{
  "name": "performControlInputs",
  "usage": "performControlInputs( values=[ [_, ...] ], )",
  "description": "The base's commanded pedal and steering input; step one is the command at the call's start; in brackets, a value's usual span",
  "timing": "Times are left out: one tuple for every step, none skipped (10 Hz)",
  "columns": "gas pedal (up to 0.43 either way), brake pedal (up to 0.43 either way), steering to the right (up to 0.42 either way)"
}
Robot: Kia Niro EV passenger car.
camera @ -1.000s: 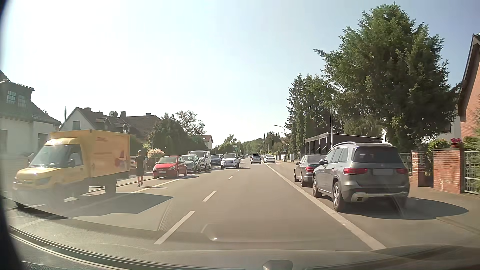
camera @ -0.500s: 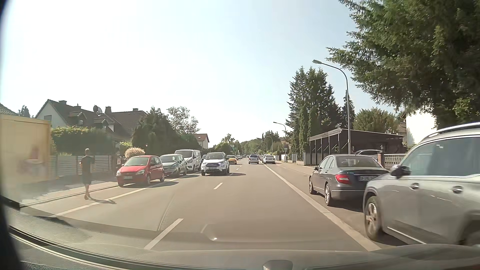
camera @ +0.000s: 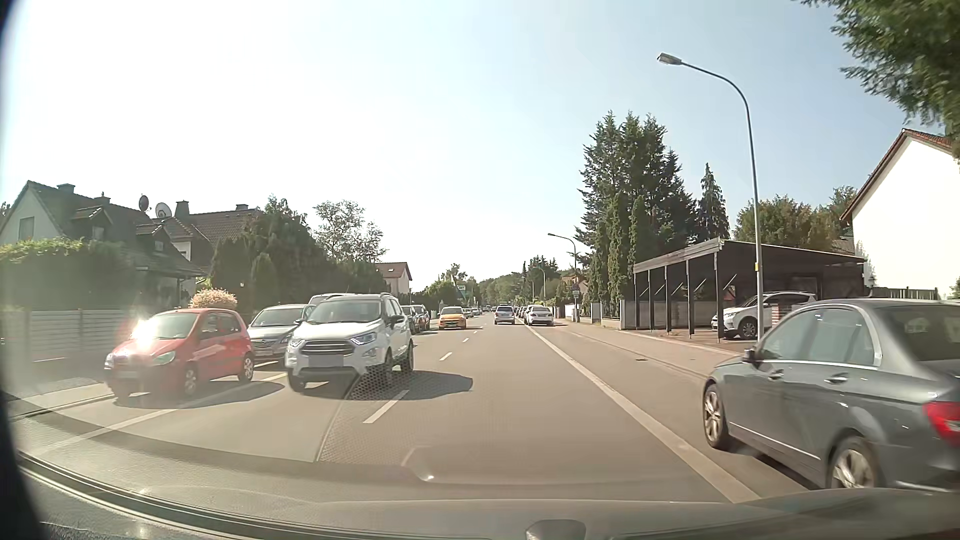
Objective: Follow the waypoints while adhering to traffic rules and regulations
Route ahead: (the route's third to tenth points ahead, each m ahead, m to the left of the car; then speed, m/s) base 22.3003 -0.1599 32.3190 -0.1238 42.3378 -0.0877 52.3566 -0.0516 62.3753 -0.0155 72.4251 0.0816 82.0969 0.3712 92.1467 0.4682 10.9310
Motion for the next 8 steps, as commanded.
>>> performControlInputs(
  values=[
    [0.028,0.030,0.002],
    [0.028,0.030,0.000],
    [0.028,0.030,-0.001],
    [0.028,0.030,-0.002],
    [0.028,0.030,-0.002],
    [0.028,0.024,-0.002],
    [0.028,0.030,-0.002],
    [0.028,0.030,-0.002]
  ],
)
